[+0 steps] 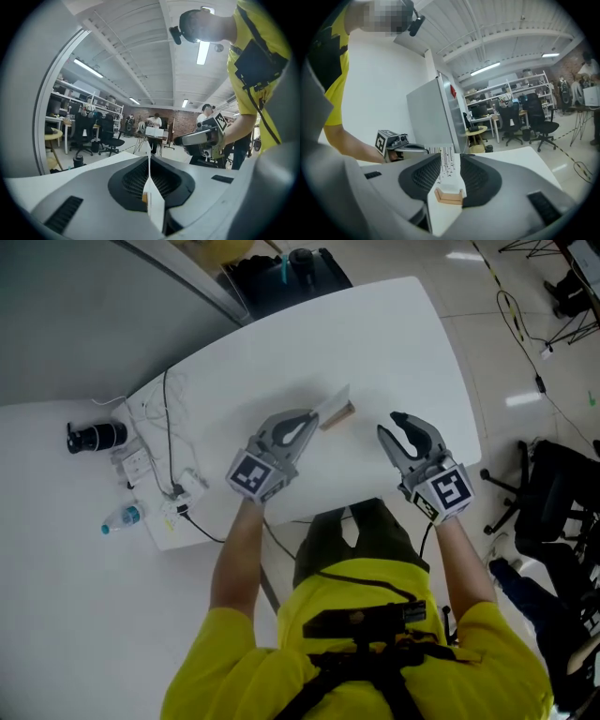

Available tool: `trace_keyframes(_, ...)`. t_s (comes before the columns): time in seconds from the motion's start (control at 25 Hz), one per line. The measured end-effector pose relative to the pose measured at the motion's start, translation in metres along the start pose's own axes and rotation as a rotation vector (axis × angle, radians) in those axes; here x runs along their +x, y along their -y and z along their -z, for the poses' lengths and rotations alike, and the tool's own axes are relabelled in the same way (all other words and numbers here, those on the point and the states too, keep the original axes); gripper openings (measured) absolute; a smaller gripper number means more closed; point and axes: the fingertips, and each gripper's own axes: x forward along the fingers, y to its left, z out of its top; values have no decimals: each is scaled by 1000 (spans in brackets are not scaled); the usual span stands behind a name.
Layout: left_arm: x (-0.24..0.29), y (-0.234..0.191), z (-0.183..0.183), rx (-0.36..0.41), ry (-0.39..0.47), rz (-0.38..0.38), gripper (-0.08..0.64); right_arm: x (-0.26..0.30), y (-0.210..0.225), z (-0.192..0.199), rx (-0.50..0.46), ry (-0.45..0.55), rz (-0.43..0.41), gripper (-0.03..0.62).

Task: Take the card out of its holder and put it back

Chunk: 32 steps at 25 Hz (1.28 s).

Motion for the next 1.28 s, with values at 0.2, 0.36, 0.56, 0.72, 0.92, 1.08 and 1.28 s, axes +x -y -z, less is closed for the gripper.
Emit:
trace_keyframes(0.2, 4, -5, 22, -32, 4, -2, 15, 9, 1, 17, 3, -25, -8, 137)
trace_keyframes(0.36, 6, -10, 31, -26, 33, -11, 15, 11, 2, 25, 13, -40, -1, 137)
trace_keyframes(0.56, 8, -10, 38, -27, 31, 33, 15, 12, 1, 32, 22, -55, -4, 137)
trace_keyframes(0.72, 5, -9, 41, -34, 43, 47, 15, 14, -1, 38, 31, -62, -4, 137)
trace_keyframes(0.92, -4, -12, 46, -27, 30, 64, 15, 15, -3, 41, 37, -74, -11, 137)
trace_keyframes(1.08, -7, -15, 47, -37, 42, 75, 15, 16, -8, 46, 34, -82, -14, 137)
trace_keyframes(1.28, 1, -11, 43, -3, 88, 72, 15, 16, -11, 52, 30, -95, -15, 137)
